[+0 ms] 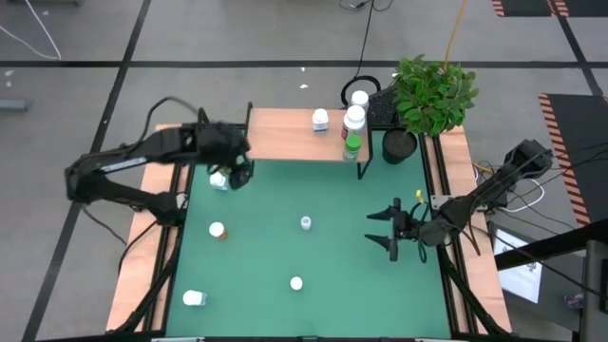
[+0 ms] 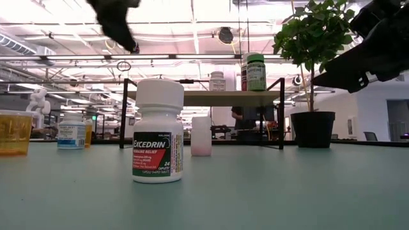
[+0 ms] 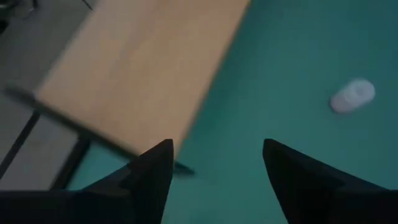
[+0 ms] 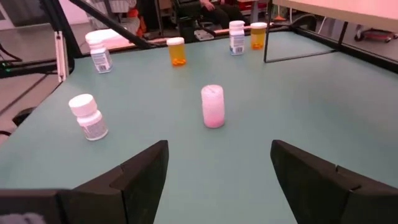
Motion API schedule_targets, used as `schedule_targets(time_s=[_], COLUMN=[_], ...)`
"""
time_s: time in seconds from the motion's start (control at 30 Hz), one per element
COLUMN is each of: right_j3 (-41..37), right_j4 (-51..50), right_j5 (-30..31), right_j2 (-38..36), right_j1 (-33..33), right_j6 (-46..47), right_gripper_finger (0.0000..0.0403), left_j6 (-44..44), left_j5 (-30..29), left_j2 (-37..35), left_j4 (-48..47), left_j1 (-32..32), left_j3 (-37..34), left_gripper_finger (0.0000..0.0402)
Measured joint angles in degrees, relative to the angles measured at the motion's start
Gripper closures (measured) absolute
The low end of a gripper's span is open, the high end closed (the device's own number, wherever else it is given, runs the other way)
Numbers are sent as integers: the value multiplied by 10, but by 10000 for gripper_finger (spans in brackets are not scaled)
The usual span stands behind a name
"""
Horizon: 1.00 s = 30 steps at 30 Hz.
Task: Pick and place medicine bottles onto shelf by color
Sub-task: Align the top big blue pill bottle with the other big blue pill bottle on the shelf
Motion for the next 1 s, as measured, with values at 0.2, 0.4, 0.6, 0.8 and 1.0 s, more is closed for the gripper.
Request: schedule_targets(time_s=[0.2, 0.4, 0.6, 0.8, 1.0], right_j3=[0, 0, 1, 2, 2], right_j4=[32, 67, 80, 76, 76], right_j5=[-7, -57, -93, -108, -108], right_j2=[21, 24, 24, 24, 24], right_j1=[-16, -54, -84, -94, -94], right_j6=[-30, -42, -48, -53, -64], right_gripper_finger=[126, 126, 126, 126, 126], left_j6=[-18, -75, -163, -236, -268], left_j5=[-11, -26, -39, -58, -57], left_j2=[-106, -127, -107, -75, -28], left_j4=[-6, -6, -18, -55, -60], left_j1=[-35, -13, 25, 67, 99], left_j3=[-149, -238, -245, -245, -251], left_gripper_finger=[173, 173, 148, 98, 70])
